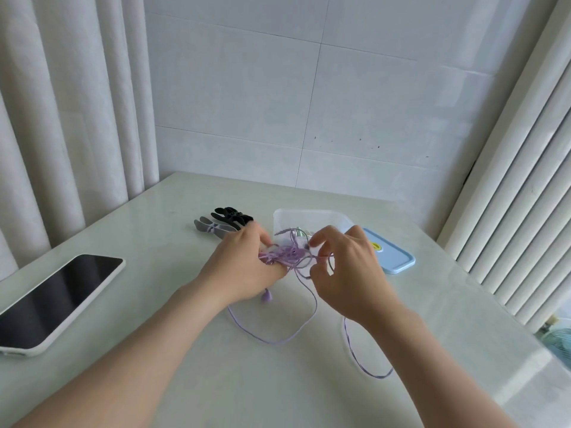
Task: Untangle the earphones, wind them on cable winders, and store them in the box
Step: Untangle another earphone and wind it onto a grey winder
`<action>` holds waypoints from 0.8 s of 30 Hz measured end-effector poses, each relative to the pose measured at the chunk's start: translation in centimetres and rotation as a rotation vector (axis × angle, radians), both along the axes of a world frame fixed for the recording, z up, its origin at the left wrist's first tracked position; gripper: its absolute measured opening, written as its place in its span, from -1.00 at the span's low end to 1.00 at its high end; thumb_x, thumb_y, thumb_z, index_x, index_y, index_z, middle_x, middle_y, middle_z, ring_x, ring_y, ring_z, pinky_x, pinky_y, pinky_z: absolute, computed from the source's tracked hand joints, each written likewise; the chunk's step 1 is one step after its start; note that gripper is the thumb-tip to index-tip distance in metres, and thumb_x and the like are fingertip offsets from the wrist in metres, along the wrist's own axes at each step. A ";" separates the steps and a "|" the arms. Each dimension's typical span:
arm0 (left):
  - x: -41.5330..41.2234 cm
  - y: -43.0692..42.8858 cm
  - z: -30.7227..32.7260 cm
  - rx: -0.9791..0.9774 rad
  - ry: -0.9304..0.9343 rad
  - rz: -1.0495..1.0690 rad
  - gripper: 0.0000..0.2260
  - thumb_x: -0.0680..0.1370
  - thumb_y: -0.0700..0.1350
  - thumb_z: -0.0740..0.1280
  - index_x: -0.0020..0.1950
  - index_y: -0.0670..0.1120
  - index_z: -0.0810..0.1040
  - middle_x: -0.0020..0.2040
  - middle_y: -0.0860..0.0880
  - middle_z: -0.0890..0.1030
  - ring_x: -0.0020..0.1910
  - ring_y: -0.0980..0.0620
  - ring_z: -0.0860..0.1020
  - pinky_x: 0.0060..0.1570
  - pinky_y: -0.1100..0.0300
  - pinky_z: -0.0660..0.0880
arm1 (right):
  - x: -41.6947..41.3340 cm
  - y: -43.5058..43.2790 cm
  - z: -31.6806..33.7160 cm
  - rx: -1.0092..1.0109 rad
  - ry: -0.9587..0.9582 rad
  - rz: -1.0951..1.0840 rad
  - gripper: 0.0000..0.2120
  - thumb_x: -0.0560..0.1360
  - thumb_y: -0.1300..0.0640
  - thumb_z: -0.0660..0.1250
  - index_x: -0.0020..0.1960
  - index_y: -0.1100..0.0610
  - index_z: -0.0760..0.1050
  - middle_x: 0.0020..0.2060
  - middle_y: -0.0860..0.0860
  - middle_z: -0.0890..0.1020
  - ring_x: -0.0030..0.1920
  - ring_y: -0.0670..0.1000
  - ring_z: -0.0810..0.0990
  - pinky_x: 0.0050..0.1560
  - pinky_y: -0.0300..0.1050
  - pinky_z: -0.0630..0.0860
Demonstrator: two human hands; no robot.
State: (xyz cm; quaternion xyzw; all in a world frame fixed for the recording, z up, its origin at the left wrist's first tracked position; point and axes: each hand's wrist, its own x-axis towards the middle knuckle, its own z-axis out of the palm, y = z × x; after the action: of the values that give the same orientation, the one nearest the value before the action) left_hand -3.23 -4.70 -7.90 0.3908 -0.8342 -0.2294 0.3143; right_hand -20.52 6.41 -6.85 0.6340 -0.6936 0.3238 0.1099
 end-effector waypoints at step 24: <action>0.4 -0.7 1.9 0.425 0.492 0.177 -0.51 0.37 0.43 0.27 -0.10 0.01 0.48 -0.04 0.01 0.52 0.07 -0.08 0.44 0.09 -0.05 0.40 | -0.1 0.2 3.1 -0.083 -1.101 -0.141 -0.74 0.53 0.16 0.17 -0.34 0.07 0.34 -0.49 -0.02 0.42 -0.31 0.08 0.36 -0.14 0.01 0.26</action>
State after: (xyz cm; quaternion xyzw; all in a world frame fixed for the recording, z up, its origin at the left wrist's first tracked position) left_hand -2.78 -5.40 -5.98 0.4514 -0.6295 -0.4577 0.4364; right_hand -20.62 6.56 -3.72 0.3186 -0.6760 0.6261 -0.2225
